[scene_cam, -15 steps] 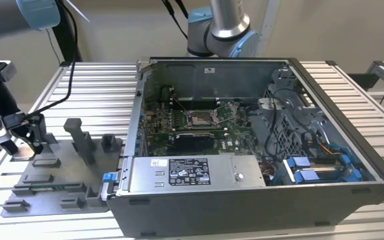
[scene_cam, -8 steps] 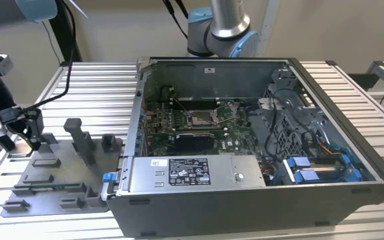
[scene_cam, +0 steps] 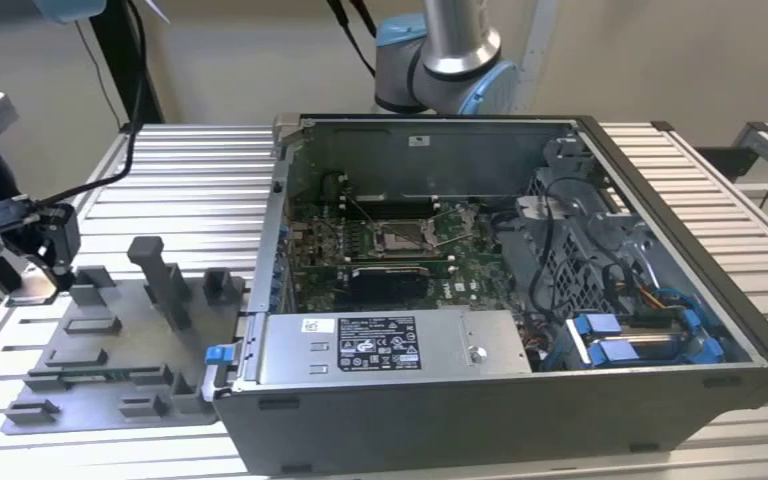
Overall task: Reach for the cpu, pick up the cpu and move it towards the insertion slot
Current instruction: 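Pick up the cpu and move it towards the insertion slot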
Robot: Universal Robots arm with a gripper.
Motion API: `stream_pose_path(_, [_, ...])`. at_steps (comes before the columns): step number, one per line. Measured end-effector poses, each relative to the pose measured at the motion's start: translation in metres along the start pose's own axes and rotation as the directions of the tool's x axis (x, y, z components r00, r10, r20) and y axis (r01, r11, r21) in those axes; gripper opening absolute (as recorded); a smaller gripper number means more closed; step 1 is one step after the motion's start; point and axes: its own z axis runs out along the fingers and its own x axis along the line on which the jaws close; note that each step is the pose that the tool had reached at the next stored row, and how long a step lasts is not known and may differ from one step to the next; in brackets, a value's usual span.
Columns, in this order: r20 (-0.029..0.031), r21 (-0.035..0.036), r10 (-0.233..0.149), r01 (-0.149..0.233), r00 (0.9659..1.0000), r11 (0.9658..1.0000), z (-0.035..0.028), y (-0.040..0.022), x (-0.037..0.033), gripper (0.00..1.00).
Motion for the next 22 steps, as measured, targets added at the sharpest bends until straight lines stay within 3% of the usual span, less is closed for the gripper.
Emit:
stream_pose_path(7, [0.0, -0.0002, 0.0, 0.0, 1.0, 1.0, -0.0177, 0.0006, 0.0001, 0.0])
stream_pose_path(22, [0.0, -0.0003, 0.0, 0.0, 1.0, 1.0, -0.0661, 0.0024, 0.0003, 0.0])
